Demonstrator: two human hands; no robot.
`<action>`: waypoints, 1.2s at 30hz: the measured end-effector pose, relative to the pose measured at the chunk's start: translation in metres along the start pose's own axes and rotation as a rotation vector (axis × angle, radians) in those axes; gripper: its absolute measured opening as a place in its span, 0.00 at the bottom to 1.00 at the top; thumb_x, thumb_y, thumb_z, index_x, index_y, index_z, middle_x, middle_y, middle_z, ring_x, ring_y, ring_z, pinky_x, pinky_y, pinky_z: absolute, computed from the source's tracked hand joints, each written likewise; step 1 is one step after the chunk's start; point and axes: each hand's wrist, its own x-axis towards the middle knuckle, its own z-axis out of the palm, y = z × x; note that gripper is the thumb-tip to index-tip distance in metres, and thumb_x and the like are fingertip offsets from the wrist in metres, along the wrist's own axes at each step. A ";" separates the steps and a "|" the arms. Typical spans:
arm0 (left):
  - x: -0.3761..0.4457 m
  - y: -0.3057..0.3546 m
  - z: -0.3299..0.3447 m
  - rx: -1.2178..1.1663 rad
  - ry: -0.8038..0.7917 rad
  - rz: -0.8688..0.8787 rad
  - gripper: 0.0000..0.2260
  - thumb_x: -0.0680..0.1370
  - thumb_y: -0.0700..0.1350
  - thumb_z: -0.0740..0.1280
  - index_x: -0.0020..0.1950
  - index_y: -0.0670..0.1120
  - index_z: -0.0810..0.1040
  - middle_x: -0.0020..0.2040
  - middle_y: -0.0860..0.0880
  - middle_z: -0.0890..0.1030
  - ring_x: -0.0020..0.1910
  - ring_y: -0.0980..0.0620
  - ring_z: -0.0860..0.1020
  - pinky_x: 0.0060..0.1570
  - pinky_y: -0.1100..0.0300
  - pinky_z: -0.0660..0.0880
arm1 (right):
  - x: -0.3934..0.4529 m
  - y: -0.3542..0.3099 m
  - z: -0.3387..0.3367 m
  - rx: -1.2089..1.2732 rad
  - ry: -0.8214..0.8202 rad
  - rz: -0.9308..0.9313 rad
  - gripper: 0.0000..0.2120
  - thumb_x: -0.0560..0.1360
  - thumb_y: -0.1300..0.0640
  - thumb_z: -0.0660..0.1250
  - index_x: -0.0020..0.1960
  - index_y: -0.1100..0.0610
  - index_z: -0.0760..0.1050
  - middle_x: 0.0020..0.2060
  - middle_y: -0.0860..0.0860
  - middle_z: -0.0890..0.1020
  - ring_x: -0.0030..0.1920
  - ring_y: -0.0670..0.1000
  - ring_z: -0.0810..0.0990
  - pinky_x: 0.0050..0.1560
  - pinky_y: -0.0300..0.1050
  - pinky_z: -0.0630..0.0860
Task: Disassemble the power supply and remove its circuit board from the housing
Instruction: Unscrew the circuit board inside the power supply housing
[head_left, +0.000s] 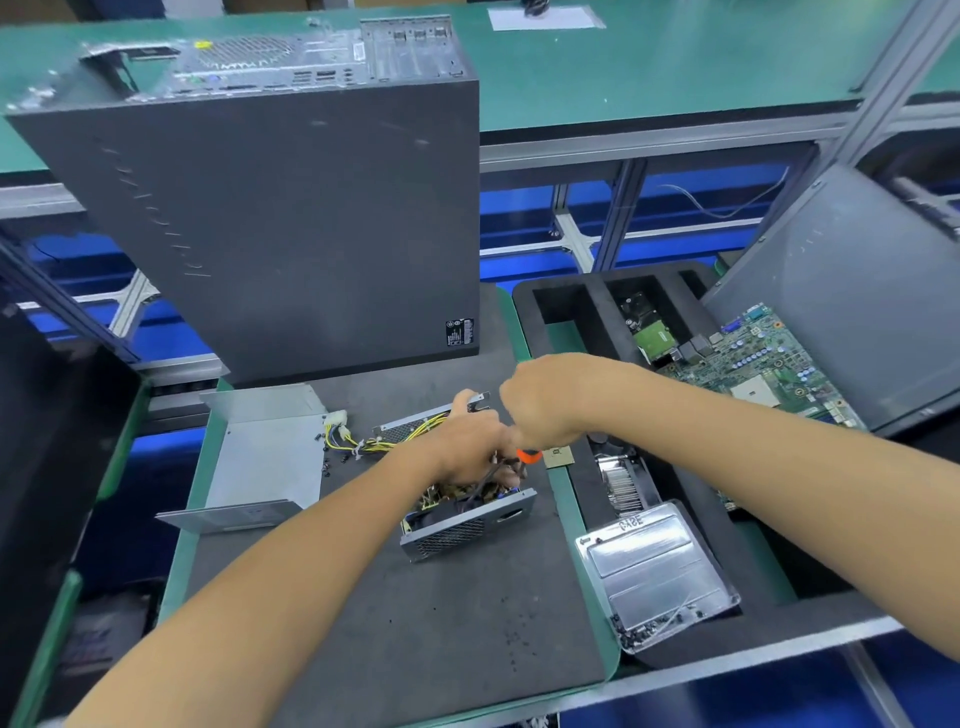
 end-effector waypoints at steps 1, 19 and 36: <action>0.000 0.000 0.001 -0.037 0.013 0.010 0.08 0.77 0.56 0.66 0.51 0.54 0.80 0.51 0.58 0.82 0.62 0.56 0.69 0.68 0.44 0.40 | 0.001 -0.001 -0.001 -0.024 0.001 -0.028 0.15 0.78 0.53 0.60 0.33 0.55 0.67 0.33 0.52 0.71 0.30 0.50 0.70 0.29 0.44 0.65; -0.004 -0.003 0.007 -0.013 0.066 0.030 0.12 0.76 0.58 0.65 0.48 0.51 0.81 0.46 0.55 0.82 0.58 0.51 0.72 0.68 0.47 0.55 | -0.003 0.000 -0.008 0.215 0.093 0.075 0.25 0.80 0.40 0.53 0.34 0.56 0.67 0.30 0.53 0.72 0.33 0.54 0.75 0.37 0.48 0.72; 0.000 0.010 -0.003 0.071 -0.186 0.017 0.07 0.78 0.41 0.62 0.50 0.37 0.74 0.49 0.39 0.74 0.50 0.42 0.72 0.49 0.51 0.70 | -0.017 0.009 0.004 0.305 0.084 -0.280 0.09 0.70 0.66 0.64 0.47 0.55 0.72 0.45 0.49 0.69 0.42 0.53 0.73 0.32 0.42 0.64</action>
